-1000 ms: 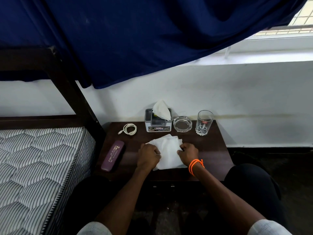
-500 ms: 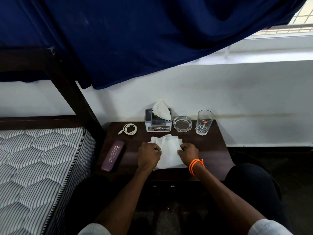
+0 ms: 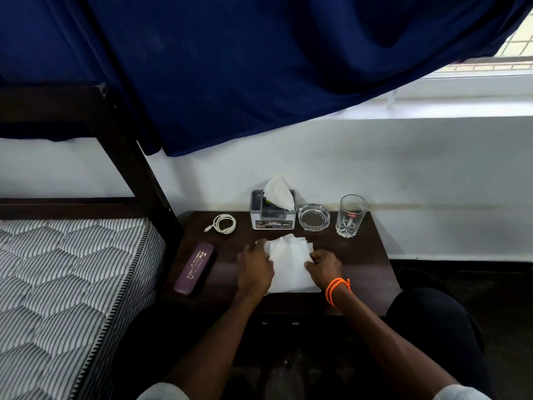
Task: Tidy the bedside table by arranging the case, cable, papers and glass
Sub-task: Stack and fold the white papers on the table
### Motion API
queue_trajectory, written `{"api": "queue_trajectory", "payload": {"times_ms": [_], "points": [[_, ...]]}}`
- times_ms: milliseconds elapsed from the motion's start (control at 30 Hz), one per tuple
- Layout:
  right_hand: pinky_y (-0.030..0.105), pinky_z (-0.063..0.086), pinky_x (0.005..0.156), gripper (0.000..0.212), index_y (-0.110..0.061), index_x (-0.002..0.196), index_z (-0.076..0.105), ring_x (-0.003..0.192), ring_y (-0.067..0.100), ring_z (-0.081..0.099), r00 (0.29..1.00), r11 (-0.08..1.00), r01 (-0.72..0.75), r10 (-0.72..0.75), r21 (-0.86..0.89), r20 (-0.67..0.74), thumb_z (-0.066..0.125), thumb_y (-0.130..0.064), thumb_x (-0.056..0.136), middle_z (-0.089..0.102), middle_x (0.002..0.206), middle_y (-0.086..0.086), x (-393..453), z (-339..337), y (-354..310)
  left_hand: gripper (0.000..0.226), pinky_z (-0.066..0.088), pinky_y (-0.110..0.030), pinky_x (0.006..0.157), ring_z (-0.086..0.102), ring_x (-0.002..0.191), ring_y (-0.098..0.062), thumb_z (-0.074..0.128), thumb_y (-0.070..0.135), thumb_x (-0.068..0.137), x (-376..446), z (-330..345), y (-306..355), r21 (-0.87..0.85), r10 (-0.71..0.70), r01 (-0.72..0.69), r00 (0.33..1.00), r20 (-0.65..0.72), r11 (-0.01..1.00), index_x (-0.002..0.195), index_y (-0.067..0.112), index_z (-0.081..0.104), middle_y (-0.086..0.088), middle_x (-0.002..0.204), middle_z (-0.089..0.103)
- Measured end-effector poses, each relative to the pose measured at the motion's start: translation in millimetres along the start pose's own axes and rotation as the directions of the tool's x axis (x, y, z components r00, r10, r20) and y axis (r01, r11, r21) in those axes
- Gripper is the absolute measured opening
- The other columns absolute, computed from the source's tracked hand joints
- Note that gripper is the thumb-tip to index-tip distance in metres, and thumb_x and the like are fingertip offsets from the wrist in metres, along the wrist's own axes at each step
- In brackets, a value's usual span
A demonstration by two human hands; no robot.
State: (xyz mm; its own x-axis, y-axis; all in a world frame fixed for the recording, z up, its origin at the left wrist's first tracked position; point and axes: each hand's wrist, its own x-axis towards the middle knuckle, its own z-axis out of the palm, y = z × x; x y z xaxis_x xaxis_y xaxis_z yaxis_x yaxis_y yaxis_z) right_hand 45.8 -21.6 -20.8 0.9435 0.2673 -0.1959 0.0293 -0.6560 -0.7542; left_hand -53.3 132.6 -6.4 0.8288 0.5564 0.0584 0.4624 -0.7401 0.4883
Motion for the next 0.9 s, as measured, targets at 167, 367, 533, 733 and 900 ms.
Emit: {"api": "queue_trajectory", "payload": {"times_ms": [167, 367, 533, 733, 900], "points": [[0.021, 0.039, 0.071, 0.016, -0.019, 0.08, 0.069, 0.075, 0.018, 0.061, 0.997, 0.989, -0.036, 0.046, 0.142, -0.064, 0.083, -0.018, 0.074, 0.066, 0.075, -0.002, 4.6, -5.1, -1.6, 0.045, 0.048, -0.036, 0.096, 0.061, 0.103, -0.018, 0.076, 0.012, 0.083, 4.6, -5.2, 5.7, -0.211, 0.017, -0.018, 1.0, -0.007, 0.977, 0.125, 0.023, 0.065, 0.008, 0.091, 0.074], [0.045, 0.058, 0.091, 0.049, -0.004, 0.116, 0.066, 0.1, 0.03, 0.069, 0.997, 0.795, -0.034, 0.066, 0.606, -0.031, 0.087, -0.007, 0.072, 0.073, 0.11, 0.014, 12.4, -27.0, -9.9, 0.019, 0.044, -0.004, 0.067, 0.063, 0.069, 0.008, 0.078, 0.005, 0.082, 14.1, -16.8, 15.6, -0.484, 0.08, -0.067, 0.997, 0.006, 0.872, 0.097, 0.016, 0.079, 0.01, 0.083, 0.073], [0.057, 0.051, 0.101, 0.056, 0.004, 0.13, 0.056, 0.117, 0.043, 0.064, 0.954, 0.53, -0.128, -0.164, 0.838, 0.25, 0.077, 0.005, 0.078, 0.067, 0.125, 0.025, 10.6, -28.9, -10.5, 0.018, 0.056, -0.026, 0.081, 0.069, 0.08, -0.005, 0.075, -0.002, 0.086, 17.6, -23.4, 9.0, -0.727, -0.068, 0.062, 0.997, 0.021, 0.684, 0.1, 0.008, 0.08, -0.003, 0.091, 0.078], [0.049, 0.054, 0.089, 0.036, 0.012, 0.118, 0.061, 0.098, 0.035, 0.067, 0.985, 0.596, -0.053, -0.102, 0.801, 0.141, 0.064, 0.017, 0.083, 0.069, 0.11, 0.029, 10.1, -35.2, -18.9, 0.037, 0.057, -0.036, 0.09, 0.072, 0.093, -0.018, 0.071, -0.013, 0.081, 18.8, -22.5, 6.0, -0.783, -0.134, 0.058, 0.991, -0.033, 0.619, 0.092, 0.022, 0.077, -0.001, 0.095, 0.078], [0.023, 0.057, 0.061, 0.031, 0.006, 0.103, 0.072, 0.074, 0.011, 0.073, 0.985, 0.763, 0.125, -0.171, 0.635, 0.012, 0.069, 0.02, 0.076, 0.077, 0.087, 0.008, 4.3, -38.0, -27.0, 0.039, 0.059, -0.029, 0.087, 0.075, 0.092, -0.012, 0.07, -0.009, 0.08, 19.8, -20.5, 3.8, -0.753, -0.143, 0.02, 0.985, -0.099, 0.657, 0.088, 0.029, 0.078, 0.009, 0.092, 0.079]]}}
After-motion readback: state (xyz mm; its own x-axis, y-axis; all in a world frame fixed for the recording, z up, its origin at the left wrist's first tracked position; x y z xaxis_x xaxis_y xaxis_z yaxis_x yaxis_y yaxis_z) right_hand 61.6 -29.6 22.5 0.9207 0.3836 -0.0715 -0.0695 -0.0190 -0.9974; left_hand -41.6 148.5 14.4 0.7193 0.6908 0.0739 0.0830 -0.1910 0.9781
